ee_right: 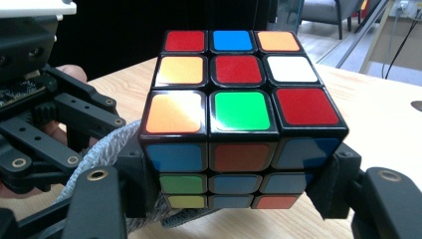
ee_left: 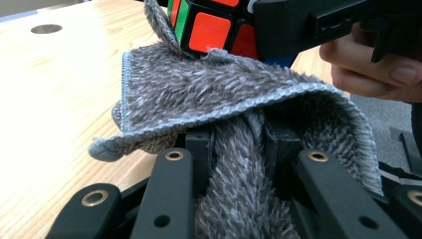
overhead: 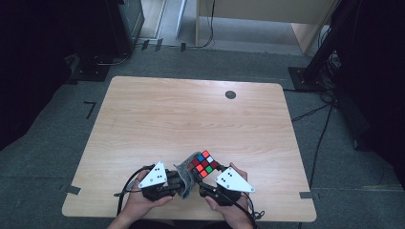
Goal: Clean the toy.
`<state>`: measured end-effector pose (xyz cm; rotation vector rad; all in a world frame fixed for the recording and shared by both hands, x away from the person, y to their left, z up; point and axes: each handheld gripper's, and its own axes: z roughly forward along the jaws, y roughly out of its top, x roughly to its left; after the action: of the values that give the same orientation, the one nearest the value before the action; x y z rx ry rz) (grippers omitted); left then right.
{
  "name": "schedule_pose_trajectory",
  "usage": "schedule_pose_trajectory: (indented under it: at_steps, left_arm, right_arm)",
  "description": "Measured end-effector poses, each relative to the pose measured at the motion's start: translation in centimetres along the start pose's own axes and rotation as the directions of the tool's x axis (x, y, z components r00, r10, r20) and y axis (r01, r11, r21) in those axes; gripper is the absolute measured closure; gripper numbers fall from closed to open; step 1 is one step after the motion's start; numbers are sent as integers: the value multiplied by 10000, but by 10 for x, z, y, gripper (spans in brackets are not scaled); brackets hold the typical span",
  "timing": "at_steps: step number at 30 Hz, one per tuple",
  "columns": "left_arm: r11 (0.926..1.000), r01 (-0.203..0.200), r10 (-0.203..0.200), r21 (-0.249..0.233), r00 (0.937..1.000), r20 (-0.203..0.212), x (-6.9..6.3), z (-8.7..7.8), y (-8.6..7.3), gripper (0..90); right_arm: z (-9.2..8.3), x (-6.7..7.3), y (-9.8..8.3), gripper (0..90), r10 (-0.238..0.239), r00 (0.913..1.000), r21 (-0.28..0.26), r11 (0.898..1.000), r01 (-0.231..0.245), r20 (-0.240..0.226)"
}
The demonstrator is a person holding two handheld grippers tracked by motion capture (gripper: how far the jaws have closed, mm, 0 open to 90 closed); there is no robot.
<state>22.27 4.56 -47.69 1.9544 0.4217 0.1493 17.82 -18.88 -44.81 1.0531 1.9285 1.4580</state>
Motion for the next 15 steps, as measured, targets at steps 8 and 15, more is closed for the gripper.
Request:
schedule_pose_trajectory:
  at_steps: [8,15]
  left_arm:
    - [9999,4,-6,170,9999,126,-7,9,-2,701]
    - [9983,508,-503,-270,9986,186,1,0,-1,697]
  right_arm:
    - [4,12,-2,347,-468,9982,91,9988,471,-371]
    - [0,-3,0,347,92,10000,9,10000,-92,24]
